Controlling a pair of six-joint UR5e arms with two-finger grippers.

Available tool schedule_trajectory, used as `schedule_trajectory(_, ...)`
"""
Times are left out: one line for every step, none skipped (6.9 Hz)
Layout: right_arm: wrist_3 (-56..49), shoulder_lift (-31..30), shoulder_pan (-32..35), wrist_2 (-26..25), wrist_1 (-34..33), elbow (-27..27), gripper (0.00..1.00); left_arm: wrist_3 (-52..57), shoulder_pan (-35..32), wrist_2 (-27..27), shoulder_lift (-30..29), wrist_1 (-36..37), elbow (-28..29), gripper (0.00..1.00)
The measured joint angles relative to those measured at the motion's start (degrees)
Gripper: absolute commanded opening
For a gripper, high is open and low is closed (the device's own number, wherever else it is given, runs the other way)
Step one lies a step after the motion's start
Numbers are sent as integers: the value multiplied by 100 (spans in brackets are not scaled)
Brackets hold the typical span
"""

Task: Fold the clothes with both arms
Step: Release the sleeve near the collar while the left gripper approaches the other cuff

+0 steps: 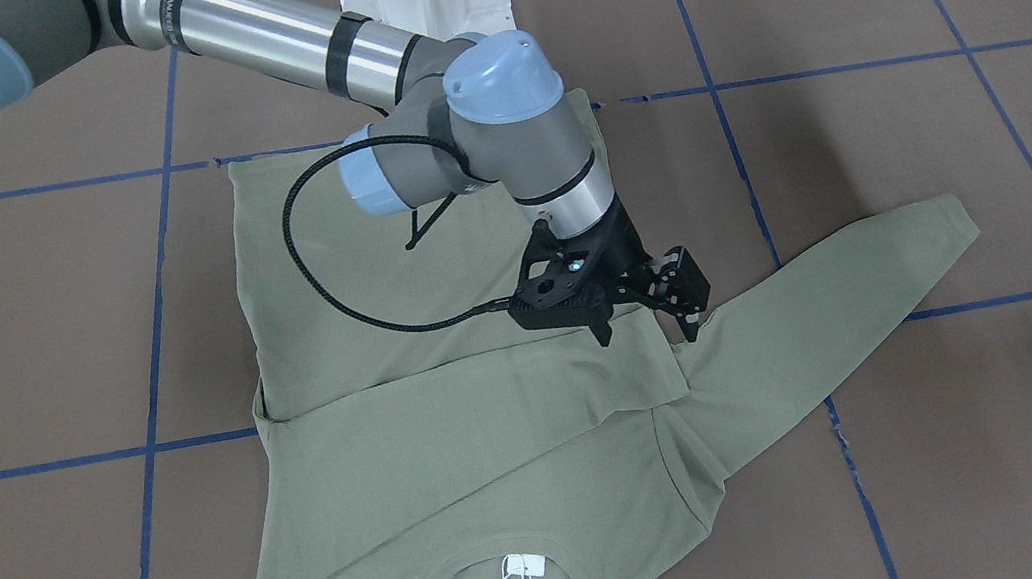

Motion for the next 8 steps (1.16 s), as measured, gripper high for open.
schedule_trajectory(-89,-492,164,240,-1,535,100,-646,272,4,-11,-416,273,97)
schedule_trajectory(-179,-840,238,356,2,880,100,-1215,560,10,-24,-615,385,97)
schedule_trajectory(-238,-1029,255,397,4,1030,100,-1587,834,23,-28,-743,423,96)
schedule_trajectory(-271,-1129,253,412,4,1082,99,-1806,1049,55,-31,-805,430,93)
schedule_trajectory(-292,-1170,254,419,5,1106,100,-1906,1175,92,-32,-830,429,89)
schedule_trajectory(-314,-1222,267,429,-8,1195,100,-1941,1271,111,-32,-841,425,85)
schedule_trajectory(-342,-1437,322,488,-19,1438,100,-1949,1339,120,-35,-849,418,78)
schedule_trajectory(-467,-1781,430,608,-6,1744,100,-1949,1364,126,-41,-853,415,68)
